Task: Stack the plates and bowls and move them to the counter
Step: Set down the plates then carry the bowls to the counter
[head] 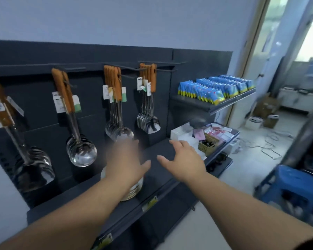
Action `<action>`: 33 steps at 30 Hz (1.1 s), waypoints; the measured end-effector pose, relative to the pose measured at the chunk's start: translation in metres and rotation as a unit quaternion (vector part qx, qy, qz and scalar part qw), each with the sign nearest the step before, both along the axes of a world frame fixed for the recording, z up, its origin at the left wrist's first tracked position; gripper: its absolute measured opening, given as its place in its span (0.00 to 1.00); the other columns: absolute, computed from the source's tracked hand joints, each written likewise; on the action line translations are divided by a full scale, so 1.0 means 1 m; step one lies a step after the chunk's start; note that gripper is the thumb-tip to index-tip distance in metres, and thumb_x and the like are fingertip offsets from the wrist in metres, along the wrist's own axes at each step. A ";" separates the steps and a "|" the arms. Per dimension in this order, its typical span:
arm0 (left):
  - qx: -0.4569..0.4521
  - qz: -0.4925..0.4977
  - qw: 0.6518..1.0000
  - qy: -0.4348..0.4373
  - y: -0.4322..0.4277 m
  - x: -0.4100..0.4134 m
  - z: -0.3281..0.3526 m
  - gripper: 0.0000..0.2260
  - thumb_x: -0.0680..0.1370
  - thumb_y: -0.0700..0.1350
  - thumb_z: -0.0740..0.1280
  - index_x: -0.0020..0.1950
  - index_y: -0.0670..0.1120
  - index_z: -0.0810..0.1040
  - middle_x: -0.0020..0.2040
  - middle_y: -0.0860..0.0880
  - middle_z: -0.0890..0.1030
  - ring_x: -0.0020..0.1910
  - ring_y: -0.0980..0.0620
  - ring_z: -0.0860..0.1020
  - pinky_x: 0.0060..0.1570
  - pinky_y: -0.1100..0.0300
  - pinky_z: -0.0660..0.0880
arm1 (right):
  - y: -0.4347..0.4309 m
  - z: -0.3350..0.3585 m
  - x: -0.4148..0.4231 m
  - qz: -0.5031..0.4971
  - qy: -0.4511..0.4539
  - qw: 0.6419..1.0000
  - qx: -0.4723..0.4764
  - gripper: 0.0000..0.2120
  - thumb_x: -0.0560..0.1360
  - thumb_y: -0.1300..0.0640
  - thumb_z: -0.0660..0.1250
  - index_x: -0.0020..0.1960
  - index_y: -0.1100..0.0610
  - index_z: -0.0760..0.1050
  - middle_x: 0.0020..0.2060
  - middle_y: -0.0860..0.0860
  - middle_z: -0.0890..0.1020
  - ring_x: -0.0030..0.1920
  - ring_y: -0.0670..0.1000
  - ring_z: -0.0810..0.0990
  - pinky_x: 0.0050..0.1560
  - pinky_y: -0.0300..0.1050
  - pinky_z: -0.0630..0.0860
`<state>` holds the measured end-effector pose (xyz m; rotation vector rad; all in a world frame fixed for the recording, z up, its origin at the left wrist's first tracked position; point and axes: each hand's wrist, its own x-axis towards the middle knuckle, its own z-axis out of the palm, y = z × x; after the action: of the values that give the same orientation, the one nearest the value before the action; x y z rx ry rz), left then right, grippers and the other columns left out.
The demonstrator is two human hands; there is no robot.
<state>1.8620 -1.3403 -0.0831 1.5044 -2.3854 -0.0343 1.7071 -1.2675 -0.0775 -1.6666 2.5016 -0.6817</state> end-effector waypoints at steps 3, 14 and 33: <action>0.007 -0.044 0.999 0.004 0.023 -0.034 0.015 0.35 0.74 0.65 0.60 0.77 0.53 0.53 0.78 0.50 0.51 0.77 0.45 0.50 0.72 0.44 0.55 | 0.036 0.014 -0.022 -0.043 0.013 0.999 -0.011 0.36 0.73 0.32 0.59 0.76 0.48 0.59 0.73 0.48 0.64 0.71 0.53 0.64 0.65 0.54 0.69; -0.027 -0.243 0.969 0.028 0.185 -0.213 0.051 0.34 0.72 0.66 0.61 0.73 0.54 0.58 0.76 0.50 0.56 0.75 0.44 0.54 0.70 0.45 0.59 | 0.240 0.050 -0.151 -0.248 0.020 0.968 -0.042 0.35 0.72 0.32 0.61 0.74 0.45 0.61 0.72 0.47 0.66 0.71 0.54 0.65 0.65 0.54 0.67; -0.021 -0.461 0.886 0.054 0.548 -0.450 0.062 0.33 0.73 0.63 0.60 0.75 0.54 0.56 0.77 0.50 0.55 0.74 0.44 0.56 0.69 0.43 0.59 | 0.616 0.065 -0.327 -0.494 0.027 0.868 -0.037 0.36 0.72 0.31 0.60 0.75 0.47 0.60 0.72 0.48 0.66 0.70 0.55 0.66 0.62 0.55 0.71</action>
<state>1.4123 -0.7924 -0.0212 0.2185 -2.7342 -0.2672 1.3796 -0.6511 -0.0125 -0.2598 3.2963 -0.7593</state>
